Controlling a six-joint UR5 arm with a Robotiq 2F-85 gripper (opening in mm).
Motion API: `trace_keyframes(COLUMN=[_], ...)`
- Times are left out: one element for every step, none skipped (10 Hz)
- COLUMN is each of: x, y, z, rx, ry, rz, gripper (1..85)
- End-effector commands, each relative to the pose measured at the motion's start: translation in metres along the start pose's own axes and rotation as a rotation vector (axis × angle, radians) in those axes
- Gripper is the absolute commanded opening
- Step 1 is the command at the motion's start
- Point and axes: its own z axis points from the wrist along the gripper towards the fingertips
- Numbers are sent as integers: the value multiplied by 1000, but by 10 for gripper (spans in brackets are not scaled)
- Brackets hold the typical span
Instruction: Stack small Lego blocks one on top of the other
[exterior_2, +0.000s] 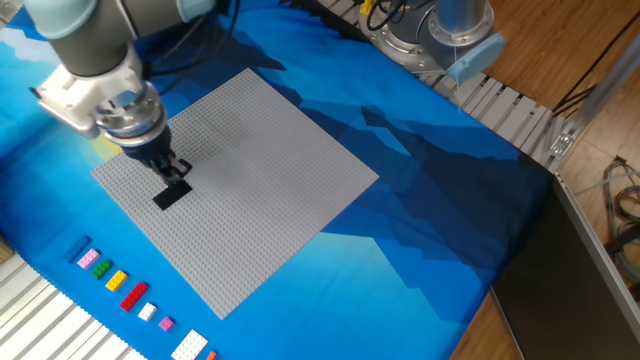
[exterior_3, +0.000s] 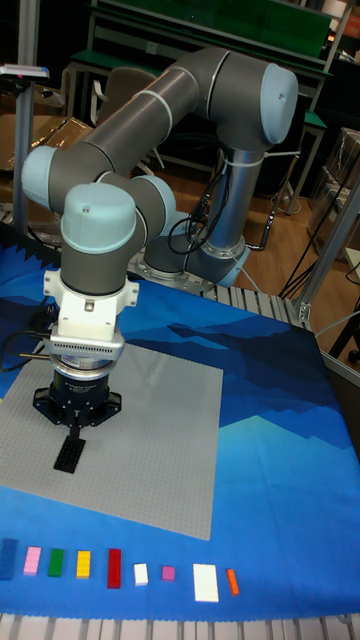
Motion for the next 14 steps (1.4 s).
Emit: trace_keyframes(x=[-23,-33,-47,-60,-69,-80,-94,-106,-105,-95,-85,-75,-71,-70], y=[-11,-17,-26,-21,-19,-15,-16,-17,-5,4,12,29,44,53], z=[-29,-35,-35,-30,-27,-28,-28,-25,-24,-29,-38,-46,-48,-47], rx=[7,20,52,38,32,36,59,80,44,46,54,43,31,30], ry=[-20,-26,-47,-73,-91,-97,-109,-128,-136,-121,-111,-110,-120,-139], rz=[-14,-16,-25,-21,-27,-28,-29,-36,-18,5,39,91,116,122], gripper=[10,10,10,10,10,10,10,10,10,10,10,10,10,20])
